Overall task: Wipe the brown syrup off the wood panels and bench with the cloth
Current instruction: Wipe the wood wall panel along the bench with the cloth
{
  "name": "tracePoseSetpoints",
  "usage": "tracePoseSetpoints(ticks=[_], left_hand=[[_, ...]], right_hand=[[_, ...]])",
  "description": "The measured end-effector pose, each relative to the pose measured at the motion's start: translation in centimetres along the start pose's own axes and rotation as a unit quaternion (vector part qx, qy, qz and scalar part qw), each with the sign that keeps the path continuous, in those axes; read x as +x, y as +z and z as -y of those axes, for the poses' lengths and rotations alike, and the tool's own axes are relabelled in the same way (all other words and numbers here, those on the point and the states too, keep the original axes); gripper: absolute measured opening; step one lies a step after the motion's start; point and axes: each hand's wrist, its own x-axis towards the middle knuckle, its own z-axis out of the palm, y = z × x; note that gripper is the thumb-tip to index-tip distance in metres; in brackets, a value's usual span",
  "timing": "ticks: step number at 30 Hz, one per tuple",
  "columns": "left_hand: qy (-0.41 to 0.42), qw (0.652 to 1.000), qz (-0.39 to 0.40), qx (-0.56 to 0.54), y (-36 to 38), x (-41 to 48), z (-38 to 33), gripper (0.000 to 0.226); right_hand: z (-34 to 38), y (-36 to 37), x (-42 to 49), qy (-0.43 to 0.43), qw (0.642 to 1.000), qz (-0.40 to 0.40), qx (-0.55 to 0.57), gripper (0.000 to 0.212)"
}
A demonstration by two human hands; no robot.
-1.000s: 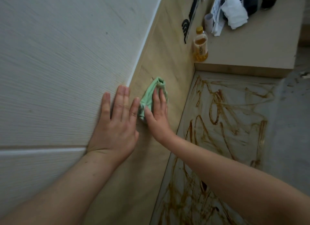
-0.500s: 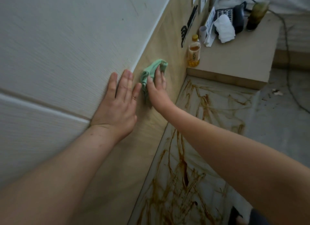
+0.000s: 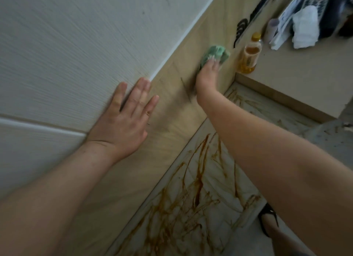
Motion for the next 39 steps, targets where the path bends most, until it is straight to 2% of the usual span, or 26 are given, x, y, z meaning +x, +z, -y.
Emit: tracePoseSetpoints(ticks=[4,7,9,10,11,12,13,15,17,18,19,20,21,22,24,25,26,28,30,31,32,33,35,36,38,39], left_hand=[[-0.047,0.995,0.079,-0.024,-2.6,0.1,-0.7,0.081],[-0.074,0.978,0.157,-0.120,-4.6,0.7,-1.4,0.085],[-0.108,0.956,0.121,-0.246,-7.0,1.0,-1.7,0.075],[-0.127,0.937,0.085,-0.314,-7.9,1.1,-2.2,0.062],[-0.160,0.903,0.063,-0.394,-9.1,1.3,-2.6,0.048],[-0.207,0.845,0.076,-0.487,-10.0,1.7,-3.1,0.037],[-0.267,0.755,0.105,-0.589,-10.9,2.3,-3.7,0.031],[-0.372,0.527,0.156,-0.748,-12.1,3.9,-4.9,0.035],[-0.406,0.333,0.173,-0.833,-12.3,5.2,-5.3,0.047],[-0.391,0.251,0.169,-0.869,-12.5,5.6,-5.4,0.048],[-0.369,0.194,0.162,-0.895,-12.7,5.8,-5.5,0.048],[-0.353,0.161,0.154,-0.908,-12.7,6.0,-5.6,0.051],[-0.351,0.150,0.147,-0.912,-12.8,6.0,-5.7,0.057],[-0.361,0.156,0.145,-0.908,-12.7,6.2,-5.9,0.058],[-0.392,0.183,0.139,-0.891,-12.7,6.5,-6.0,0.042],[-0.402,0.179,0.137,-0.888,-12.7,6.5,-5.8,0.037],[-0.409,0.162,0.134,-0.888,-12.7,6.5,-5.4,0.035],[-0.411,0.107,0.130,-0.896,-12.9,6.8,-4.6,0.032],[-0.397,0.030,0.127,-0.908,-12.9,7.2,-3.9,0.032],[-0.391,0.006,0.131,-0.911,-12.8,7.4,-3.6,0.032],[-0.384,0.009,0.140,-0.913,-12.9,7.9,-3.6,0.032],[-0.386,0.043,0.153,-0.909,-12.7,8.3,-3.8,0.030],[-0.396,0.161,0.196,-0.882,-12.5,9.2,-4.5,0.024],[-0.405,0.216,0.215,-0.862,-12.4,9.6,-4.8,0.019],[-0.416,0.316,0.237,-0.819,-12.5,10.6,-4.9,0.006],[-0.414,0.394,0.241,-0.785,-12.5,11.1,-4.5,0.009]], right_hand=[[-3.6,-1.5,-6.9,0.135,0.986,0.089,0.040,0.056],[-3.8,-4.7,-10.1,0.230,0.955,0.143,0.123,0.043],[-3.0,-7.1,-10.9,0.236,0.943,0.180,0.151,0.047],[-2.8,-8.1,-11.1,0.240,0.936,0.195,0.166,0.049],[-2.4,-9.1,-11.4,0.242,0.931,0.216,0.168,0.052],[-2.2,-9.8,-11.6,0.241,0.927,0.236,0.164,0.054],[-2.0,-10.4,-11.5,0.234,0.930,0.245,0.146,0.055],[-1.7,-11.4,-11.7,0.187,0.943,0.263,0.077,0.055],[-1.5,-12.0,-12.1,0.108,0.948,0.299,-0.016,0.055],[-1.4,-12.2,-12.4,0.065,0.940,0.329,-0.060,0.058],[-1.4,-12.3,-12.5,0.032,0.926,0.363,-0.094,0.063],[-1.3,-12.4,-12.7,0.013,0.912,0.394,-0.109,0.068],[-1.2,-12.6,-12.8,0.012,0.904,0.414,-0.106,0.073],[-1.1,-12.9,-12.7,0.022,0.904,0.421,-0.074,0.075],[-0.5,-13.6,-12.4,0.053,0.924,0.378,0.007,0.067],[-0.1,-14.0,-12.0,0.067,0.940,0.334,0.025,0.059],[0.0,-14.3,-11.6,0.081,0.953,0.289,0.029,0.050],[0.0,-15.3,-10.6,0.144,0.963,0.226,0.030,0.042],[-0.1,-15.8,-10.5,0.211,0.944,0.237,0.092,0.049],[0.0,-16.0,-10.9,0.238,0.923,0.267,0.143,0.059],[0.1,-16.1,-11.2,0.247,0.901,0.295,0.199,0.070],[0.2,-16.2,-11.6,0.249,0.881,0.322,0.242,0.081],[0.2,-16.1,-11.5,0.246,0.852,0.351,0.300,0.092],[0.3,-15.9,-11.3,0.240,0.851,0.352,0.308,0.088],[0.7,-15.8,-10.5,0.246,0.863,0.317,0.308,0.066],[0.8,-15.8,-9.8,0.258,0.872,0.284,0.302,0.055]])
